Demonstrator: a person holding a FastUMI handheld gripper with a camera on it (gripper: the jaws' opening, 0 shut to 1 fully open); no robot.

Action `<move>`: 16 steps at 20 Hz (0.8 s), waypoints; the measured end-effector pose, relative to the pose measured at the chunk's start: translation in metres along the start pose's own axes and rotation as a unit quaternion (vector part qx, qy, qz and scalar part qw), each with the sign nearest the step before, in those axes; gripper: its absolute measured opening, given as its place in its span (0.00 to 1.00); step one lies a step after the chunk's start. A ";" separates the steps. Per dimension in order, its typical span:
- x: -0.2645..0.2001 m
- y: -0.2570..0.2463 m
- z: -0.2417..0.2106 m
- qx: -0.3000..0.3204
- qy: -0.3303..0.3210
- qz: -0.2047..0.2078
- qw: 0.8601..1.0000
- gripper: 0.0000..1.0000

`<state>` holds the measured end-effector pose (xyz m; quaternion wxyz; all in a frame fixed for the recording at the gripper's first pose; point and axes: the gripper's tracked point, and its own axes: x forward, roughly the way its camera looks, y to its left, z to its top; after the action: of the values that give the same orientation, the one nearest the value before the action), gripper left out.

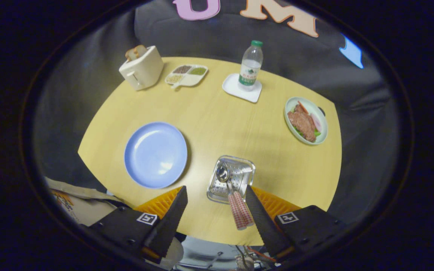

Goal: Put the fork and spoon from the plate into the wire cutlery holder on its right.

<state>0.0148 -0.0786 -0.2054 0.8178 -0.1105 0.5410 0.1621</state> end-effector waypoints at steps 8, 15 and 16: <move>-0.058 0.026 0.050 0.038 -0.232 -0.027 0.972 0.98; -0.118 0.035 0.077 0.057 -0.378 -0.065 0.922 0.98; -0.124 0.035 0.077 0.057 -0.392 -0.077 0.915 0.98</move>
<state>0.0222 -0.0372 -0.0616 0.9792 -0.0328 0.1746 0.0976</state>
